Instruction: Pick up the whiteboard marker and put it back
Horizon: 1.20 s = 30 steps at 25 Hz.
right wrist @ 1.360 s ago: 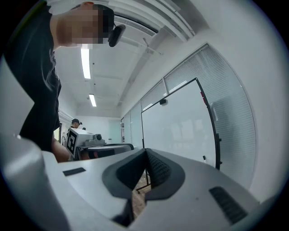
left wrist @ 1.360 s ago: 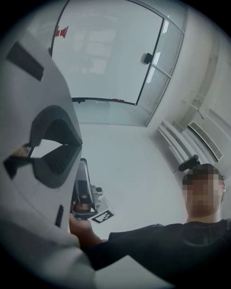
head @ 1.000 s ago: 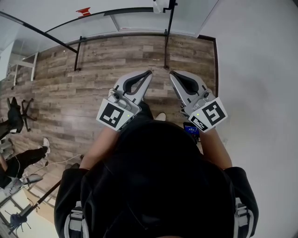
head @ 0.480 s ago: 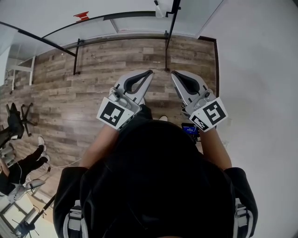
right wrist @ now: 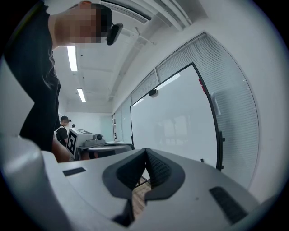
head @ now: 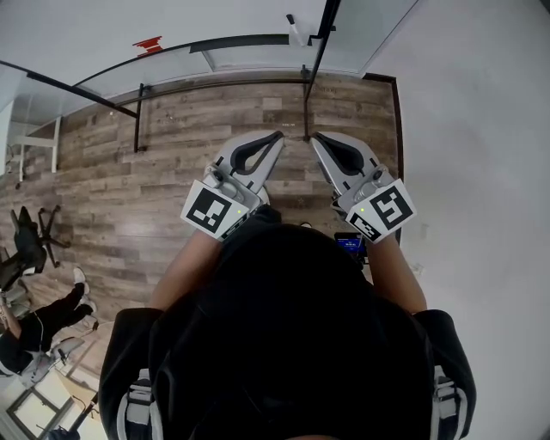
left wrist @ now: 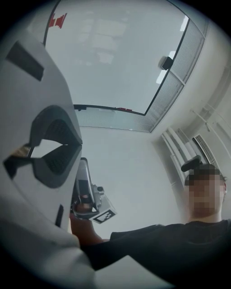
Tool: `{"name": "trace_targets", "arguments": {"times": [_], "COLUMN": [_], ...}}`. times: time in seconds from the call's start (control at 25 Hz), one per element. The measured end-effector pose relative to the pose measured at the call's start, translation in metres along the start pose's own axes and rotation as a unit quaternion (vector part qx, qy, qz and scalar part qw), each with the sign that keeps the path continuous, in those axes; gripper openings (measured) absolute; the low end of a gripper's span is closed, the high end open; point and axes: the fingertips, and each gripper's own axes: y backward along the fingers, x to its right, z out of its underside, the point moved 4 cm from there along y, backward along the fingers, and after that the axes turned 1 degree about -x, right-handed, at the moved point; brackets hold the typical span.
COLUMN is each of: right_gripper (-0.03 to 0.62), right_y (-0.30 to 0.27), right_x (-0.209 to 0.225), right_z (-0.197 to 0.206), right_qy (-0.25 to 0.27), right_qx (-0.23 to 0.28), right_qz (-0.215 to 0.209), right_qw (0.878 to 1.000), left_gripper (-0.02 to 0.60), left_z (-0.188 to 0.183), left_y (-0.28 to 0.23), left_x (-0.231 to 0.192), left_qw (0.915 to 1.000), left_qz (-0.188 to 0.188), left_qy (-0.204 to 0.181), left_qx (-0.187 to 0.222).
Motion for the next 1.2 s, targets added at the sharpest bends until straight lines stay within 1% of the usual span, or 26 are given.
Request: {"name": "trace_targets", "arguments": {"times": [0.16,0.28,0.32,0.4,0.48,0.64,0.88,1.04,1.2], "right_gripper": [-0.006,-0.006,-0.006,-0.006,-0.006,-0.006,-0.006,-0.006,-0.006], "right_y": [-0.019,-0.035,-0.040,-0.051,-0.063,-0.087,-0.113,-0.119,-0.123], "right_x": [0.005,0.009,0.010,0.010,0.010,0.010,0.008,0.015,0.031], "right_z": [-0.005,-0.008,-0.009,-0.010,-0.010,-0.009,-0.010,-0.005,-0.002], "right_qy": [0.002,0.005,0.003,0.001,0.000,-0.005,-0.011,-0.011,-0.017], "right_qx": [-0.006,-0.007,-0.007,-0.008,-0.009,-0.009,-0.015,-0.020,-0.017], "right_qz": [0.006,0.016,0.018,0.021,0.022,0.028,0.033,0.035,0.036], "right_qw": [1.000,1.000,1.000,1.000,1.000,1.000,0.999,0.999,0.999], "left_gripper": [0.003,0.003,0.003,0.004,0.003,0.004,0.003,0.003,0.003], "left_z": [-0.004,-0.001,-0.001,-0.005,-0.008,-0.006,-0.007,-0.006,0.001], "left_y": [-0.002,0.000,0.000,0.001,0.002,0.007,0.014,0.006,-0.006], "left_x": [-0.021,-0.041,-0.047,-0.057,-0.069,-0.091,-0.120,-0.131,-0.138], "left_qw": [1.0000,0.9997,0.9997,0.9999,0.9999,0.9998,0.9995,0.9994,0.9993], "left_qz": [0.005,0.003,0.006,0.012,0.015,0.021,0.030,0.028,0.031], "left_qy": [0.002,0.003,0.003,0.003,0.002,0.003,0.013,0.018,0.018], "left_qx": [0.002,-0.024,-0.022,-0.002,0.004,-0.002,0.000,0.007,-0.006]}}
